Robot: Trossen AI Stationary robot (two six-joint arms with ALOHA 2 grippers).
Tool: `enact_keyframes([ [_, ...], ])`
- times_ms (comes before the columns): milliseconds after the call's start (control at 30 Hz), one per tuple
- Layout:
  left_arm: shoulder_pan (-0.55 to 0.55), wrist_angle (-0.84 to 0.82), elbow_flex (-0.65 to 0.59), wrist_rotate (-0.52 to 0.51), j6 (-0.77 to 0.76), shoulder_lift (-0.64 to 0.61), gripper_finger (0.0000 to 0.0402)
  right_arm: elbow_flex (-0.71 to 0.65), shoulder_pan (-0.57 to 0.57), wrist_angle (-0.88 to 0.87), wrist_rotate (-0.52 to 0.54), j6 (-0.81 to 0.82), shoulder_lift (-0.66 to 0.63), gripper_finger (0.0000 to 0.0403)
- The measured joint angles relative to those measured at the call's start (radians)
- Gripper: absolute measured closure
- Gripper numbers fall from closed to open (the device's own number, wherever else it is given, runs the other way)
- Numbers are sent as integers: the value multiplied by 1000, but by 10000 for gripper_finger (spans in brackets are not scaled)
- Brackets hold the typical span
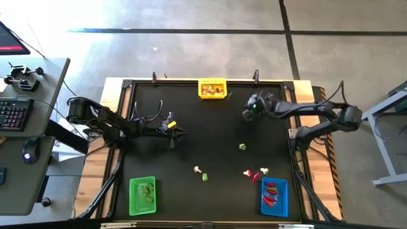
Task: Sort produce into baskets
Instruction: Put the top green chili into the blue bin
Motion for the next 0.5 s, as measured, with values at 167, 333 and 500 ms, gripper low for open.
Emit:
enact_keyframes([
  [167, 0, -1, 0, 0, 0, 0, 401, 0, -148, 37, -203, -230, 0, 162],
  [333, 0, -1, 0, 0, 13, 0, 401, 0, -242, 50, -349, -360, 0, 162],
  [500, 0, -1, 0, 0, 14, 0, 401, 0, -291, 55, -486, -408, 13, 176],
])
